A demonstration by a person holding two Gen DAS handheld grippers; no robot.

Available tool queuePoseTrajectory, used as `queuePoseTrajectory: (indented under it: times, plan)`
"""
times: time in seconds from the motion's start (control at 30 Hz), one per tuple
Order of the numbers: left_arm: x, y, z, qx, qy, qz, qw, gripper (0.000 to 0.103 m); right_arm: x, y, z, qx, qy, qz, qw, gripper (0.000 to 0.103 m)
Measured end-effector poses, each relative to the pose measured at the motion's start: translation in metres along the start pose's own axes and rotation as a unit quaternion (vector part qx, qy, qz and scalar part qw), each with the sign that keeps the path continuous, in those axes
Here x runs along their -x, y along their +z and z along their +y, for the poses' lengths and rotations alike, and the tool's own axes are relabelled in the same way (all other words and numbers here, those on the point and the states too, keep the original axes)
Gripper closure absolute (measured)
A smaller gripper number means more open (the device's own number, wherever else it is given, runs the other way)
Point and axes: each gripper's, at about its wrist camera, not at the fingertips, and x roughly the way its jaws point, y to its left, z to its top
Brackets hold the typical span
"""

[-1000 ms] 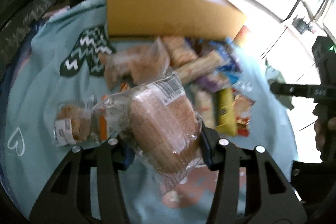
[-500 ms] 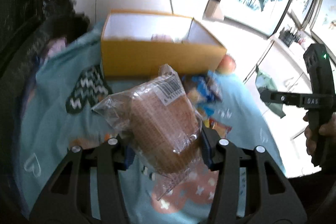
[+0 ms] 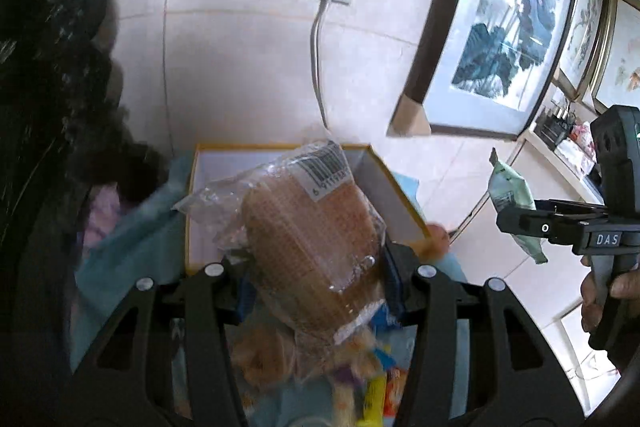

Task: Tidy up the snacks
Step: 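Carry the bread bag and green candy bag over the yellow box and release both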

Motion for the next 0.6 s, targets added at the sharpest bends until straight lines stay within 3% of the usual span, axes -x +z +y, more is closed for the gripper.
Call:
queuePoseTrajectory:
  times: [0.3, 0.33, 0.37, 0.4, 0.43, 0.5, 0.6]
  plan:
    - [-0.065, 0.069, 0.009, -0.011, 0.032, 0.006, 0.9994, 0.051, -0.049, 0.078, -0.002, 0.001, -0.015, -0.018, 1.000, 0.031]
    - [-0.074, 0.073, 0.011, -0.011, 0.037, 0.011, 0.9992, 0.047, -0.062, 0.084, -0.003, 0.004, -0.022, -0.013, 1.000, 0.020]
    - [-0.087, 0.075, 0.014, -0.009, 0.040, 0.024, 0.9989, 0.024, -0.075, 0.087, -0.004, 0.009, -0.038, 0.000, 0.999, 0.010]
    - [-0.107, 0.072, 0.020, -0.002, 0.049, 0.057, 0.9972, 0.013, -0.090, 0.086, -0.005, 0.018, -0.069, 0.014, 0.997, 0.001]
    - [-0.115, 0.068, 0.026, 0.002, 0.060, 0.071, 0.9956, 0.010, -0.101, 0.082, -0.006, 0.028, -0.088, 0.025, 0.995, 0.001]
    - [-0.125, 0.050, 0.038, 0.009, 0.069, 0.104, 0.9921, 0.010, -0.107, 0.069, -0.009, 0.030, -0.084, 0.032, 0.996, 0.001]
    - [-0.112, 0.024, 0.052, 0.011, 0.081, 0.105, 0.9911, 0.010, -0.106, 0.038, -0.016, 0.012, -0.070, 0.048, 0.996, 0.001]
